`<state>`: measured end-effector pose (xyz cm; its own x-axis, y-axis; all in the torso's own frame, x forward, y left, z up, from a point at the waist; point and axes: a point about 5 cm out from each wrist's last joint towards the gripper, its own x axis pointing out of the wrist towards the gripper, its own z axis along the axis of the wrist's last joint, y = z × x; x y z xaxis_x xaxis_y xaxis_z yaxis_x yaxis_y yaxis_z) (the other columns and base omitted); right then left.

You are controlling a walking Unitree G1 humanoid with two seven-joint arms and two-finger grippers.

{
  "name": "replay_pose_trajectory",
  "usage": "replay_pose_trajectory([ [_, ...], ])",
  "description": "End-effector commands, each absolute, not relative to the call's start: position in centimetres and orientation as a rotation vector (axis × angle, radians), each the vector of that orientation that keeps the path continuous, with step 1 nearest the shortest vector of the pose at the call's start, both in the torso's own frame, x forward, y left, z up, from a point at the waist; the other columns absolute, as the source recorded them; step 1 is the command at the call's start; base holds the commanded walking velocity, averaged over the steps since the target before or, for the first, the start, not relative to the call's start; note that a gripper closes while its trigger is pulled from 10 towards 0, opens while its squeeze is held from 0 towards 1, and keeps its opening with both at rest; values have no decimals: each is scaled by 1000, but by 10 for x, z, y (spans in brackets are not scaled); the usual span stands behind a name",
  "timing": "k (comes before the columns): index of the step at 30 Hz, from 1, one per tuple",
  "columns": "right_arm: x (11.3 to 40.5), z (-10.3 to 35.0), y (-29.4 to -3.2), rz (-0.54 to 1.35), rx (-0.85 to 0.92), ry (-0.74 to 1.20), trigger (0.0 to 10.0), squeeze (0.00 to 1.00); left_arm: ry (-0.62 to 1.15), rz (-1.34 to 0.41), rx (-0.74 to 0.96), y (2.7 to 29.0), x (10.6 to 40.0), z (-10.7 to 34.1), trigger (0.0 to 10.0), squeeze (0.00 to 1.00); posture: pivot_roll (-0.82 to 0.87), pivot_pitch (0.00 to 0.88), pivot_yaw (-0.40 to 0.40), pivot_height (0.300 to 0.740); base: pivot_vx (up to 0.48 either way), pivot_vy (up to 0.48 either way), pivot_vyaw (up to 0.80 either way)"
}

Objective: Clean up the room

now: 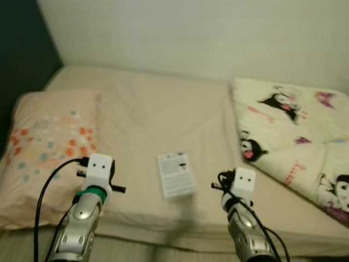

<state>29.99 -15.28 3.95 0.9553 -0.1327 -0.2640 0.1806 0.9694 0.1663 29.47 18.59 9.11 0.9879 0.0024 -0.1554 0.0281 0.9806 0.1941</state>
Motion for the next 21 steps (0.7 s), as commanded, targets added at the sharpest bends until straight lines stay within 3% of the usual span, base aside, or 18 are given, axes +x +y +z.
replay_pose_trajectory([
  [1, 295, 33, -158, -193, 197, 282, 10000, 0, 183, -27, 204, 183, 292, 86, 10000, 0, 172, 0, -9, 740, 0, 0, 0],
  [10, 294, 30, -157, -201, 207, 291, 10000, 0, 192, -27, 196, 185, 294, 86, 10000, 0, 179, 0, -5, 740, 0, 0, 0],
  [21, 294, 28, -157, -213, 222, 306, 10000, 0, 214, -38, 216, 185, 295, 85, 10000, 0, 183, 0, 2, 740, 0, 449, 0],
])
